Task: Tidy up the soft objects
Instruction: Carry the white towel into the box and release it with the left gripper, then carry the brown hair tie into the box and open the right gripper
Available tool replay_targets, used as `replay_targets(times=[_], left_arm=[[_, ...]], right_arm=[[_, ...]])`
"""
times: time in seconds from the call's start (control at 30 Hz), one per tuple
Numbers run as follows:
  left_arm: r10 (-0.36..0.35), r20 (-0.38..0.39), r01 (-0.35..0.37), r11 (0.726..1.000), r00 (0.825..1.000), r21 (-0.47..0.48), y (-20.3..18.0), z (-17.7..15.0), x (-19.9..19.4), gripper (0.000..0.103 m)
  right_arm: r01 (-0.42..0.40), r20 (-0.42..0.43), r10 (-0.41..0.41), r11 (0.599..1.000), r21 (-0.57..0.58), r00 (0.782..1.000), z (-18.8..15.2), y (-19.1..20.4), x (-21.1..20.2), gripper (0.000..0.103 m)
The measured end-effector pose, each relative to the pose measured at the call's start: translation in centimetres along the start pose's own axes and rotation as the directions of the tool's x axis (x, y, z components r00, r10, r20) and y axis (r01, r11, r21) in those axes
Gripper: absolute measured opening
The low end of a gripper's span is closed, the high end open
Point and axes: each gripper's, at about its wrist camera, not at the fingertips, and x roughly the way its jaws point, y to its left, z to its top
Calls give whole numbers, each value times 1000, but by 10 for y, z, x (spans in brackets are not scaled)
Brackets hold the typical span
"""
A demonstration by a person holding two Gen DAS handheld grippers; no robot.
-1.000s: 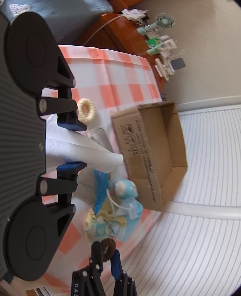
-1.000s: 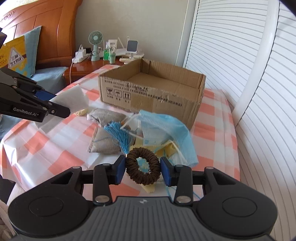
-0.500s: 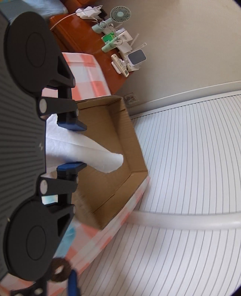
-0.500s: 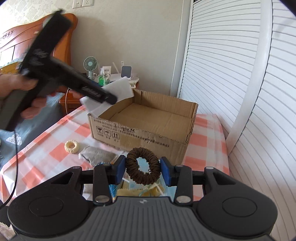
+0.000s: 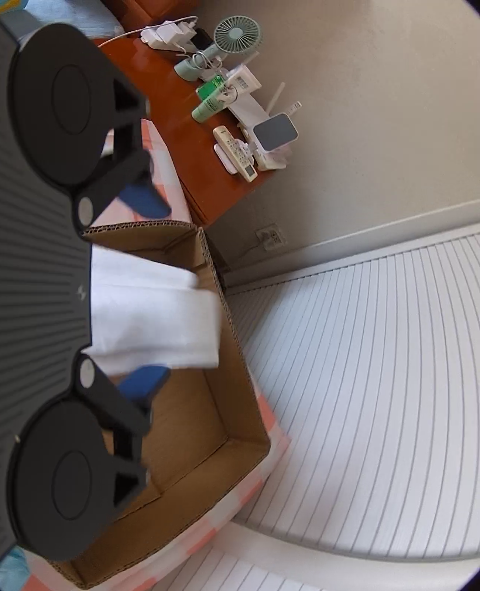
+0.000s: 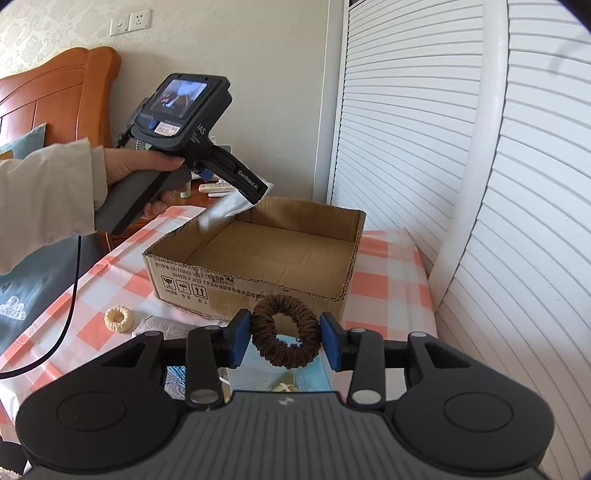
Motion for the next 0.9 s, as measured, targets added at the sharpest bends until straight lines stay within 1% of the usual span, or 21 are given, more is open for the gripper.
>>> replay_targets(times=[0.03,0.1,0.2,0.27,0.4,0.6,0.7,0.83,0.9], left_arm=[[8,4,-8,1000,1000,-14,3,0,2,92],[7,6,-7,1000,1000,-30,6,-2,-1,96],[-1,-8,1,999,1000,-51,12,-6,-10,97],[10,-12,-10,999,1000,-48,14,-10,-22,97],[18,10,-18,999,1000,-43,17,-22,-54,98],[27,32,-25,998,999,-61,20,-57,-111,100],[29,32,-26,997,999,-79,19,-76,-141,102],[38,63,-33,996,997,-83,12,-103,-175,102],[62,84,-55,995,995,-82,5,-117,-186,102]], right_arm=[[1,3,-1,1000,-1,1000,0,0,-2,46],[1,7,-1,1000,-3,1000,0,-1,-4,46],[-3,10,3,1000,1,1000,1,1,-8,46],[-10,18,10,1000,-1,1000,1,3,-12,46],[-24,20,24,1000,-9,1000,1,9,-18,46],[-50,6,50,999,-8,999,-4,13,-20,46],[-56,0,56,998,-1,998,-6,14,-20,46],[-52,-7,52,999,12,999,-7,14,-18,46],[-47,-10,47,999,26,999,-6,12,-16,46]])
